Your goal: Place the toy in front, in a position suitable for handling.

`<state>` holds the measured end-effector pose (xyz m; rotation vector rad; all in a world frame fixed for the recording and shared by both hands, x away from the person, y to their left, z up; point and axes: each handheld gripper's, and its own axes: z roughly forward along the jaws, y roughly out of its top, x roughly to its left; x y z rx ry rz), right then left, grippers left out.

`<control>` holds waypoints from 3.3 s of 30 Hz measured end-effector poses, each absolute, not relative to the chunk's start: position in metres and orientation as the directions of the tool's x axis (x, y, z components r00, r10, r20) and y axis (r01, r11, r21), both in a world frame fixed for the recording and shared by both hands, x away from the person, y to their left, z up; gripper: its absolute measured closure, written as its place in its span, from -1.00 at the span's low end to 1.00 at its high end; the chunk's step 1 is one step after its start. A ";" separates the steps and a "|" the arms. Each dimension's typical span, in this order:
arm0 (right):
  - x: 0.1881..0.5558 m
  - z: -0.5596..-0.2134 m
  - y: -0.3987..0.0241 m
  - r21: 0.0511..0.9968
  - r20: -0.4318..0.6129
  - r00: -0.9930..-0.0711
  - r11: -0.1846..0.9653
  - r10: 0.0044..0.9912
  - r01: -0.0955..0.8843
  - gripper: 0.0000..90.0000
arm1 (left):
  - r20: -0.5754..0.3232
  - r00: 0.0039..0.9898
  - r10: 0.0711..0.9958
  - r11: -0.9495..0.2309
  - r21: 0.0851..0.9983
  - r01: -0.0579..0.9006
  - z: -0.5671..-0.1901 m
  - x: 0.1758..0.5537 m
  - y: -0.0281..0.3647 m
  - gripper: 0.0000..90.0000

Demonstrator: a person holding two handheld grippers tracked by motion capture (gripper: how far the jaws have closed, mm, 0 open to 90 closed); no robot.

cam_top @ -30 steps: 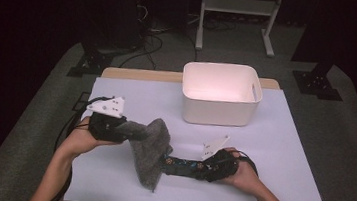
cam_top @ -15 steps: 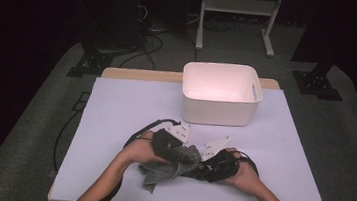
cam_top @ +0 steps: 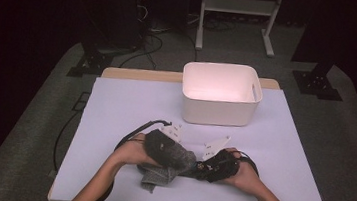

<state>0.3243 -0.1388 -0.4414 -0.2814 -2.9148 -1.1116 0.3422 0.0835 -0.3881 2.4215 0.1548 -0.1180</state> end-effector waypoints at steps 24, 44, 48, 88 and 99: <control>0.324 -0.439 -0.140 0.664 0.069 -0.983 0.728 0.168 0.171 0.42 | -0.081 0.996 -0.042 -0.751 0.660 0.022 -0.374 0.337 0.036 0.83; 0.324 -0.440 -0.152 0.655 0.063 -0.983 0.736 0.173 0.171 0.43 | -0.092 0.990 0.102 -0.725 0.675 0.138 -0.375 0.337 0.109 0.82; 0.323 -0.440 -0.153 0.653 0.062 -0.983 0.738 0.174 0.171 0.42 | -0.088 0.988 0.129 -0.715 0.682 0.155 -0.376 0.336 0.123 0.82; 0.325 -0.442 -0.155 0.667 0.074 -0.981 0.722 0.177 0.181 0.42 | -0.082 0.996 0.047 -0.741 0.665 0.090 -0.375 0.339 0.081 0.81; 0.325 -0.442 -0.154 0.661 0.077 -0.981 0.727 0.180 0.185 0.42 | -0.078 0.989 0.123 -0.710 0.690 0.143 -0.377 0.334 0.122 0.81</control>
